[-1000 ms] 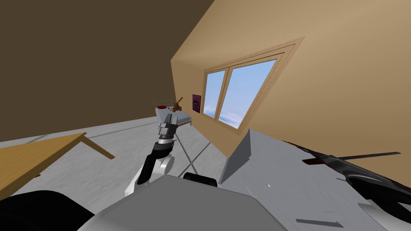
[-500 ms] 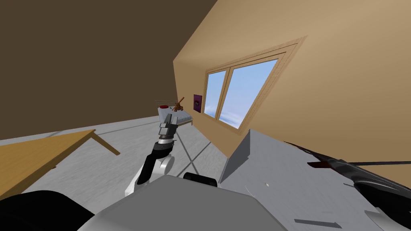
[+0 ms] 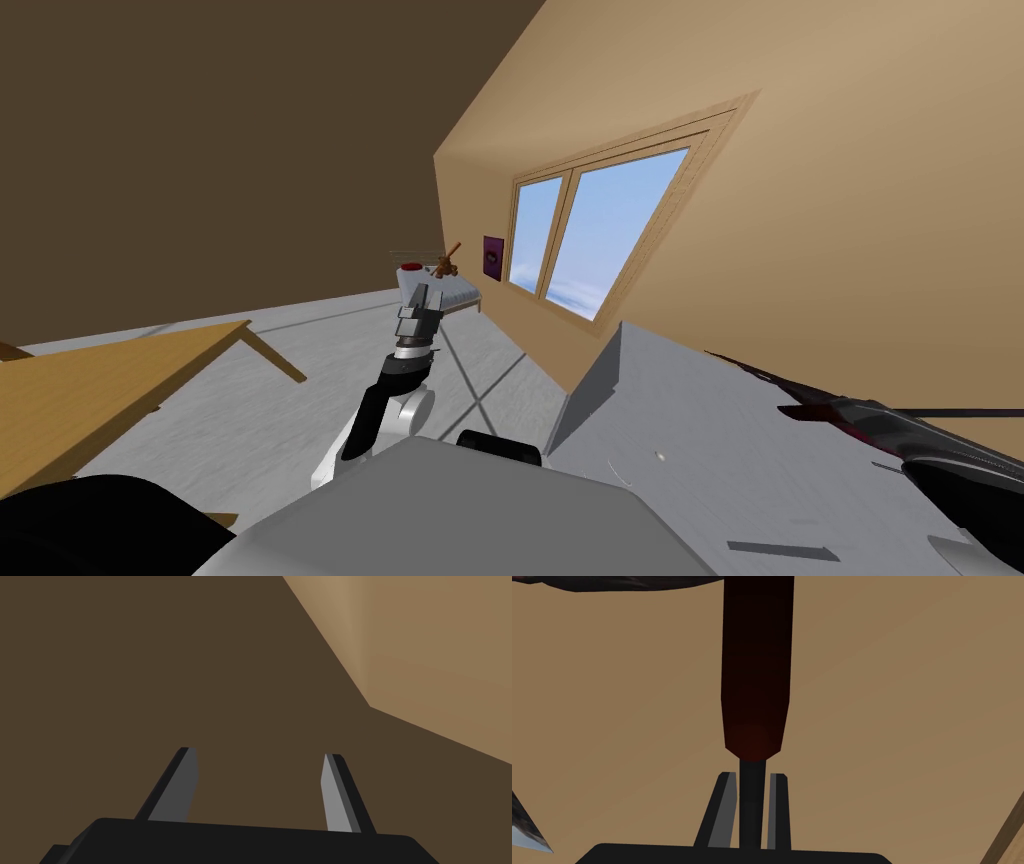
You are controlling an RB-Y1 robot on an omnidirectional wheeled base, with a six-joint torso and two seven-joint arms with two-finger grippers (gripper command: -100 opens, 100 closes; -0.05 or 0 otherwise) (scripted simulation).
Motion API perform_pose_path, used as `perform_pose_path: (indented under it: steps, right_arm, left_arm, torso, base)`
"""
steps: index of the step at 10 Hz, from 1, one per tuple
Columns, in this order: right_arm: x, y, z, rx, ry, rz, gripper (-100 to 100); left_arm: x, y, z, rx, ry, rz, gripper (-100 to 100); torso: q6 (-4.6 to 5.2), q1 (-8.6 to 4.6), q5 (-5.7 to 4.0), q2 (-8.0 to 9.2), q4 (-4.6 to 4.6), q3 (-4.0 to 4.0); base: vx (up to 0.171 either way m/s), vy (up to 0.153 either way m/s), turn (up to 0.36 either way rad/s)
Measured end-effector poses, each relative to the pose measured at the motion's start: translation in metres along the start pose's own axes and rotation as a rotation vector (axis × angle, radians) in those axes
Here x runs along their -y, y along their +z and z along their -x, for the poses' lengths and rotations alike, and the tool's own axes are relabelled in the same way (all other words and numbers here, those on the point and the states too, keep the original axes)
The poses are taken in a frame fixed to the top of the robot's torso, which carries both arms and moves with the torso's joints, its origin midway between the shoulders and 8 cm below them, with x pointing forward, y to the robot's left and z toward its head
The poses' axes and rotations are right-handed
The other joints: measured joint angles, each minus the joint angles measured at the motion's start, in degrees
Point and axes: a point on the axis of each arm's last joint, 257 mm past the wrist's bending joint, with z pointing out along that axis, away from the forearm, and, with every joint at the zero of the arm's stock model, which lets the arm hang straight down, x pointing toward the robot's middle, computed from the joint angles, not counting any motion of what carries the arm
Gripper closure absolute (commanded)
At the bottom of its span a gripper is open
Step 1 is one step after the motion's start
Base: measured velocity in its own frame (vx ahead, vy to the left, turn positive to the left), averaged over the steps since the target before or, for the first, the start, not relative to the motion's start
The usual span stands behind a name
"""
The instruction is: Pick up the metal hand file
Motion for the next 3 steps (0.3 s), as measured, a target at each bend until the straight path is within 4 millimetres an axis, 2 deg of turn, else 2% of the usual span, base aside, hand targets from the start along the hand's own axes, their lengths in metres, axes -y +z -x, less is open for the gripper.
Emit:
perform_pose_path:
  steps: [1, 2, 3]
  right_arm:
    - [0.0030, -0.0047, 0.0042, 0.009, -0.001, -0.019, 100]
    - [-0.0022, -0.0080, 0.0098, 0.019, -0.002, -0.012, 100]
    - [-0.0033, -0.0083, 0.0111, 0.021, -0.003, -0.010, 0]
  left_arm:
    - [0.0000, 0.0000, 0.0000, 0.000, 0.000, 0.000, 0]
    - [0.0000, 0.0000, 0.0000, 0.000, 0.000, 0.000, 0]
    - [0.0000, 0.0000, 0.0000, 0.000, 0.000, 0.000, 0]
  torso:
    - [-0.01, -0.08, -0.05, 0.06, 0.01, 0.03]
    - [-0.02, -0.01, -0.02, 0.02, 0.01, 0.01]
    - [-0.03, 0.01, -0.05, -0.05, -0.02, -0.03]
  base:
    - [-0.030, -0.028, -0.005]
    - [-0.011, -0.010, -0.001]
    - [0.000, 0.000, 0.000]
